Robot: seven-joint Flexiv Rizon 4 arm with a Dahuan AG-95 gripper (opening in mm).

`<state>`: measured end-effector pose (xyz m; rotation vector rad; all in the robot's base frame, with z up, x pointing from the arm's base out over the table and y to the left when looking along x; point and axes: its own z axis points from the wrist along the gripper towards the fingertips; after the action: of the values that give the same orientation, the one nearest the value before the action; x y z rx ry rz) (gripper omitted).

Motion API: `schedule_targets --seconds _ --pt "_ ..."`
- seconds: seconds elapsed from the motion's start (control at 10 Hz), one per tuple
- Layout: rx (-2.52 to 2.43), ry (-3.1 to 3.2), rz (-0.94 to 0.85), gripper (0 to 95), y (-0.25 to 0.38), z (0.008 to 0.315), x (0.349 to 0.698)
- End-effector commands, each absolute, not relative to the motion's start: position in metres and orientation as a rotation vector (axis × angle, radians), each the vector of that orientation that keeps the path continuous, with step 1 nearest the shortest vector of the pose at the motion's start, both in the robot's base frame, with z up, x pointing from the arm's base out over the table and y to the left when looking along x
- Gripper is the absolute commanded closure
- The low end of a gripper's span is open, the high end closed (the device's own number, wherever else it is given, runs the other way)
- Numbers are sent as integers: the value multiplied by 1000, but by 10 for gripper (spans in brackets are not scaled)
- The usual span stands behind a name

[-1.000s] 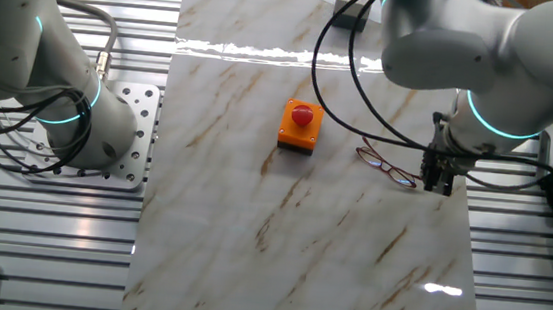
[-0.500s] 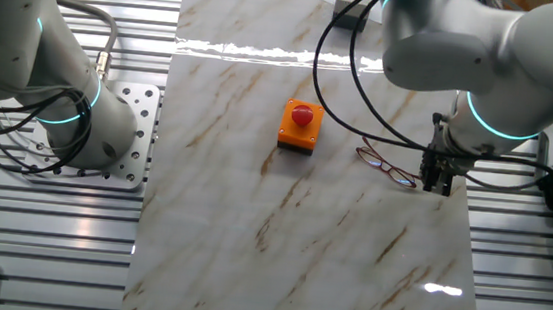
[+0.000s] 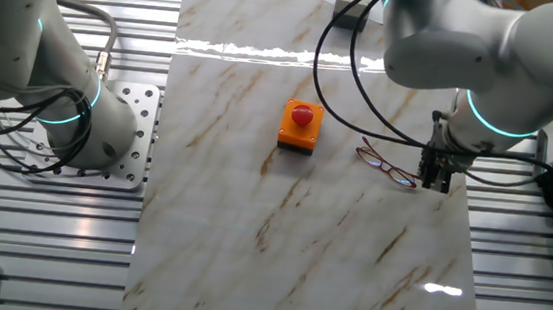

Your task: Unfold the leg of the glasses (with one hand)

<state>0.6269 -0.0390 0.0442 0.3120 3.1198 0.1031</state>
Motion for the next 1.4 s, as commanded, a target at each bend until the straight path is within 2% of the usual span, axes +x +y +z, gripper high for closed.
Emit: schedule_targets --seconds 0.1,1.0,1.2,1.4 --pt "310 3125 107 950 -40 46 624" --pt "287 3126 106 950 -42 46 617" --pt "249 3126 104 570 -42 45 617" --pt "250 3126 102 570 -42 45 617"
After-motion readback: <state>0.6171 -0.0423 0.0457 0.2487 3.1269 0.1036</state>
